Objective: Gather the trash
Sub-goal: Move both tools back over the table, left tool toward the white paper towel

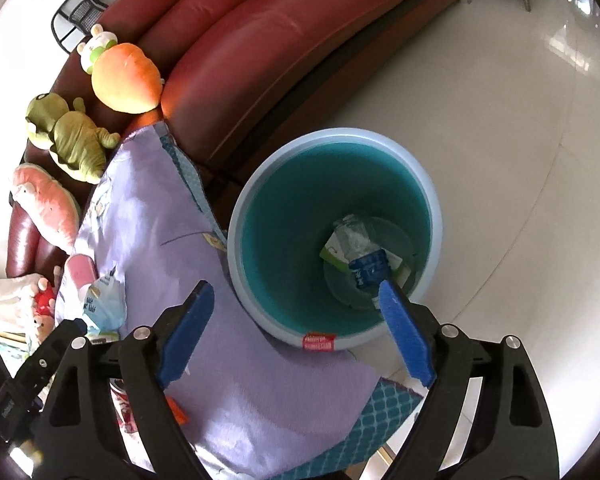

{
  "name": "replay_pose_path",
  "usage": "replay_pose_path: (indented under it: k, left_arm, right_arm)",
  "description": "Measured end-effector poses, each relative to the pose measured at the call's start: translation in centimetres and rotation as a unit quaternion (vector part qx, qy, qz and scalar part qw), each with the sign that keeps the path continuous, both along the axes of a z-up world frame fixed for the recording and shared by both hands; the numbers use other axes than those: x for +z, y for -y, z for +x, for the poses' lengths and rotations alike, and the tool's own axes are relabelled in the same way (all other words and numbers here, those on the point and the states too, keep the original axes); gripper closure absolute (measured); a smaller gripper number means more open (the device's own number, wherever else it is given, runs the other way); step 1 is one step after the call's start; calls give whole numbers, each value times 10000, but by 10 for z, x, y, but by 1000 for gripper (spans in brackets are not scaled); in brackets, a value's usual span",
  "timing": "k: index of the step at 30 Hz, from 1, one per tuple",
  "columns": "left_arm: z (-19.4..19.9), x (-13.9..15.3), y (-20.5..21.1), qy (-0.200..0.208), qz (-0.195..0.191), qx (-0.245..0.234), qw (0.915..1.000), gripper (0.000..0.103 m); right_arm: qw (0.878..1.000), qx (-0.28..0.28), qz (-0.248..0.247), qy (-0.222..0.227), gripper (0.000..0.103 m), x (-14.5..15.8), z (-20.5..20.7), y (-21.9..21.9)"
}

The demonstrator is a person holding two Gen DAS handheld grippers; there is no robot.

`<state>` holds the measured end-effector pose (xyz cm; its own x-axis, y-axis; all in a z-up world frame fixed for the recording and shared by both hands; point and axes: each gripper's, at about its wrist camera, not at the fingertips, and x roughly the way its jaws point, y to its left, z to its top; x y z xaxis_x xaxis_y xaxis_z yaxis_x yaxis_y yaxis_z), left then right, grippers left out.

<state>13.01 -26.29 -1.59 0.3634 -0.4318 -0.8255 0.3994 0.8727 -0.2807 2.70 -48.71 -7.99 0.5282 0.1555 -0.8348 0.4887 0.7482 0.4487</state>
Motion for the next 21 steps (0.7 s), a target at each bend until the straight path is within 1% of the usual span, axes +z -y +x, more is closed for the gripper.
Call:
replay_pose_path:
  k: [3, 8, 15, 21]
  left_arm:
    - [-6, 4, -15, 26, -57, 49, 10000, 16]
    - [-18, 10, -47, 84, -151, 183, 9997, 15]
    - [-28, 15, -100, 191, -199, 507, 9983, 15]
    - [-32, 12, -149, 158, -230, 915, 9954, 14]
  right_arm:
    - [9998, 85, -122, 98, 21, 9, -6, -13]
    - [9978, 447, -436, 211, 21, 27, -8, -45]
    - [9947, 888, -478, 185, 20, 41, -5, -94]
    - [9914, 1207, -508, 70, 20, 41, -1, -134]
